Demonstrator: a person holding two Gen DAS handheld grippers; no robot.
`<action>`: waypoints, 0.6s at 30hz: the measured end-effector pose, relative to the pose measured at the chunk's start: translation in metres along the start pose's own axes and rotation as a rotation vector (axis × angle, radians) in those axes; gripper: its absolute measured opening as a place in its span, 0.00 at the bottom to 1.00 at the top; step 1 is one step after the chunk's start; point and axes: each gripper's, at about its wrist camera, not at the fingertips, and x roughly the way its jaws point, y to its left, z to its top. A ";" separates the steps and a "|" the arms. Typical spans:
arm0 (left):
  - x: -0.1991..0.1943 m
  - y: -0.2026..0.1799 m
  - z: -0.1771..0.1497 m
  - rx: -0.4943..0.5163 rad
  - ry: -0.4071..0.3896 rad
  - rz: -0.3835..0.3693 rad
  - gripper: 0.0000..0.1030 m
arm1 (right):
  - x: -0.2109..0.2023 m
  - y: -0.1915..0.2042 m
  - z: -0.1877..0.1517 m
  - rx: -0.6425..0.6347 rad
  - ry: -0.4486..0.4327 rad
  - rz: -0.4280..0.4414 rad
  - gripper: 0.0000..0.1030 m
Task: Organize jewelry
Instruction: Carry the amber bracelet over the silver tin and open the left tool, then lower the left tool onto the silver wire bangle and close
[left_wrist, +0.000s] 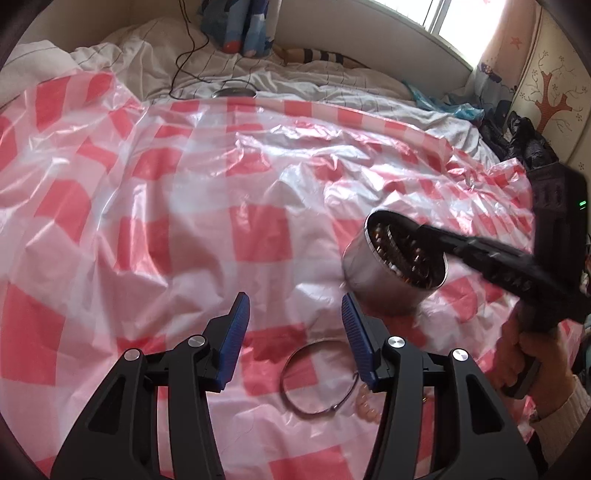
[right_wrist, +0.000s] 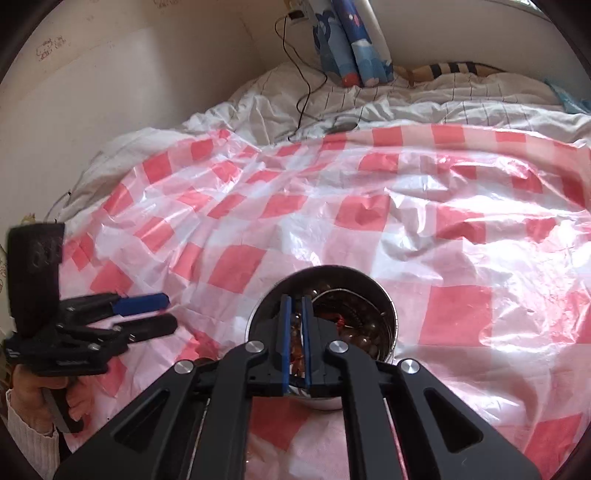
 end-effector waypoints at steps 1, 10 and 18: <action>0.003 -0.002 -0.005 0.025 0.017 0.024 0.48 | -0.014 0.004 -0.003 -0.001 -0.030 0.010 0.41; 0.020 -0.024 -0.030 0.114 0.081 0.075 0.48 | -0.045 0.035 -0.071 -0.073 0.111 0.048 0.50; 0.031 -0.026 -0.034 0.176 0.109 0.155 0.48 | -0.008 0.067 -0.088 -0.200 0.203 -0.089 0.53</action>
